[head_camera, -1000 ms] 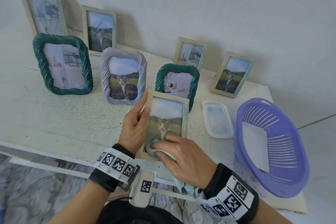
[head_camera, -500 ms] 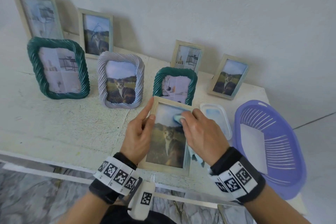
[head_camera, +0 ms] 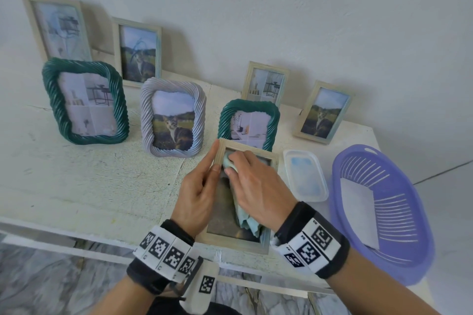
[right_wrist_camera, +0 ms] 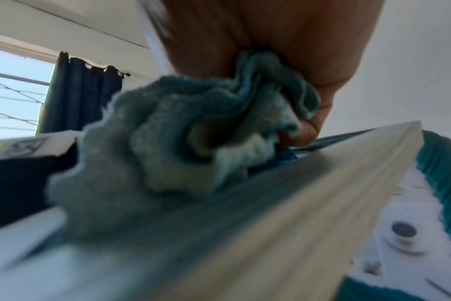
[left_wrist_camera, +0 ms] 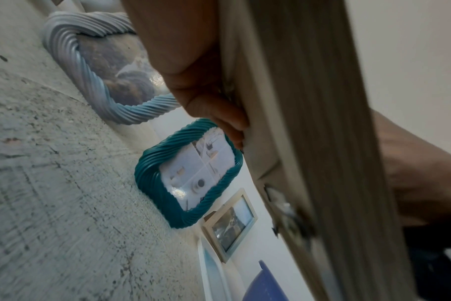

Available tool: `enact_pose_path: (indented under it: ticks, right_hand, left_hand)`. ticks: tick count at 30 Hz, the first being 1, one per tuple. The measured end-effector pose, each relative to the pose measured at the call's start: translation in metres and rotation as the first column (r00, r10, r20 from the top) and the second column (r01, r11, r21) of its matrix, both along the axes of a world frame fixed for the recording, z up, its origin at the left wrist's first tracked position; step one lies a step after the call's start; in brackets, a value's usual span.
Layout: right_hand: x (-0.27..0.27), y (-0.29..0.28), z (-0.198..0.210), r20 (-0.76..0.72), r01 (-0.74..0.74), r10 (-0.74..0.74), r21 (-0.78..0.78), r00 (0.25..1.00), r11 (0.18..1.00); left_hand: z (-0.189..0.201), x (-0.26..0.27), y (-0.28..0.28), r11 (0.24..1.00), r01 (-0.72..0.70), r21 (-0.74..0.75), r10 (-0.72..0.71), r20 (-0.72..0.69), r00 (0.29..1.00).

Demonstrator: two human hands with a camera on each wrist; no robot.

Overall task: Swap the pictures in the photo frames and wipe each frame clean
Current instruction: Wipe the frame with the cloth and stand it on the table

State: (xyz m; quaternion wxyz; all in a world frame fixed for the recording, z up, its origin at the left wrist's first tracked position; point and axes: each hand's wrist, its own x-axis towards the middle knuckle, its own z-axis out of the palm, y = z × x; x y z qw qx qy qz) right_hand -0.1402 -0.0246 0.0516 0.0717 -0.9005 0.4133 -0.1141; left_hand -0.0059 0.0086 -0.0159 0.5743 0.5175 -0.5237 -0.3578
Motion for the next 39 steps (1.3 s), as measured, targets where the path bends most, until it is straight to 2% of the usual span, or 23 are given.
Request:
enact_pose_path:
  ticks: [6, 10, 13, 15, 18, 20, 22, 27, 32, 34, 36, 39]
  right_hand:
    - [-0.006, 0.02, -0.004, 0.047, -0.108, 0.101, 0.179, 0.994, 0.978]
    - [-0.019, 0.038, -0.008, 0.084, -0.181, 0.163, 0.326, 0.983, 0.928]
    - [-0.038, 0.037, -0.001, 0.07, -0.18, 0.166, 0.412, 0.984, 0.893]
    - [-0.056, 0.032, 0.008, 0.094, -0.118, 0.084, 0.457, 0.992, 0.882]
    - [-0.079, 0.02, 0.023, 0.201, 0.058, -0.168, 0.461, 0.965, 0.885]
    - [-0.09, 0.005, 0.023, 0.219, 0.217, -0.31, 0.364, 0.925, 0.906]
    - [-0.096, -0.013, 0.015, 0.151, 0.366, -0.405, 0.229, 0.902, 0.902]
    - [-0.088, -0.051, -0.021, -0.068, 0.639, -0.635, 0.105, 0.769, 0.762]
    - [-0.08, -0.073, -0.045, -0.265, 0.751, -0.708, 0.118, 0.654, 0.649]
    - [-0.081, -0.077, -0.058, -0.338, 0.784, -0.712, 0.172, 0.615, 0.596]
    - [-0.083, -0.077, -0.071, -0.373, 0.806, -0.717, 0.204, 0.589, 0.555]
    - [-0.084, -0.073, -0.08, -0.359, 0.812, -0.73, 0.193, 0.581, 0.551]
  left_hand:
    - [-0.008, 0.006, -0.002, 0.999, -0.038, 0.03, 0.039, -0.021, 0.999]
    - [-0.004, 0.01, -0.007, 0.994, -0.099, 0.052, 0.099, 0.007, 0.995]
    - [-0.003, 0.015, -0.009, 0.991, -0.123, 0.048, 0.123, 0.002, 0.992]
    - [-0.004, 0.021, -0.009, 0.99, -0.129, 0.048, 0.13, -0.02, 0.991]
    - [-0.006, 0.028, -0.008, 0.986, -0.152, 0.069, 0.154, -0.029, 0.988]
    - [-0.006, 0.03, -0.007, 0.985, -0.153, 0.077, 0.156, -0.033, 0.987]
    - [-0.006, 0.031, -0.005, 0.985, -0.15, 0.08, 0.152, -0.023, 0.988]
    - [-0.001, 0.028, 0.0, 0.989, -0.135, 0.065, 0.136, -0.016, 0.991]
    - [0.002, 0.027, 0.005, 0.986, -0.153, 0.061, 0.152, 0.02, 0.988]
    - [0.001, 0.028, 0.006, 0.985, -0.162, 0.064, 0.16, 0.031, 0.987]
    - [0.0, 0.029, 0.008, 0.984, -0.165, 0.071, 0.162, 0.037, 0.986]
    - [0.0, 0.03, 0.01, 0.983, -0.165, 0.078, 0.163, 0.026, 0.986]
